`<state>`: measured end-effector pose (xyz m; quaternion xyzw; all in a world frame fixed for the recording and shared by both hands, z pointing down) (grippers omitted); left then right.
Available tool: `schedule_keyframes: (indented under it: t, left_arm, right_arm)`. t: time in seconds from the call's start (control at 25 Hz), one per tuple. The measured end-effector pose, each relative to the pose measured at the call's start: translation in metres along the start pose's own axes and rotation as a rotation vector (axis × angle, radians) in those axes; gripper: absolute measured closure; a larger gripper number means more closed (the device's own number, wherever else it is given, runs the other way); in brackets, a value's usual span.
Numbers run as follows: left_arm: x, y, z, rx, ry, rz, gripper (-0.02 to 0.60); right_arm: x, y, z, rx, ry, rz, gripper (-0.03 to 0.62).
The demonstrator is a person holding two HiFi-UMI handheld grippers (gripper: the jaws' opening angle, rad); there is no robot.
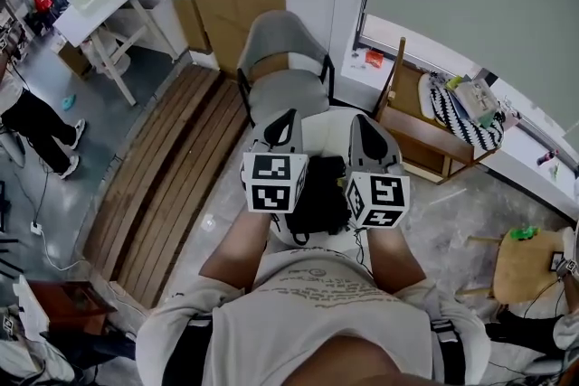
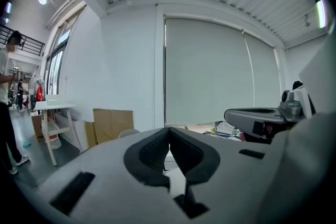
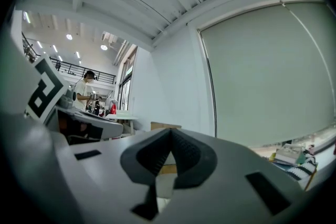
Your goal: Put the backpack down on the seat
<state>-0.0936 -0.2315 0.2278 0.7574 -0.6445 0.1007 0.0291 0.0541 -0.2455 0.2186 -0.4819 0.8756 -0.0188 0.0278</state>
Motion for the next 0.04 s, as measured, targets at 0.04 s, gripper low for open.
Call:
schedule_keyframes:
  t: [0.04]
  left_arm:
    - [0.0013, -0.0005, 0.0005, -0.002, -0.003, -0.001, 0.558]
  right_arm:
    - [0.0007, -0.0013, 0.0001, -0.004, -0.003, 0.001, 0.569]
Point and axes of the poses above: the fingertips, and each gripper's own axes: x forward along the fingers, y to its left, z out of its top, the point moved 3 cm from there along -x, backward along the fingers, and after that the axes turned 3 degrees about x, right-handed, at the moved point
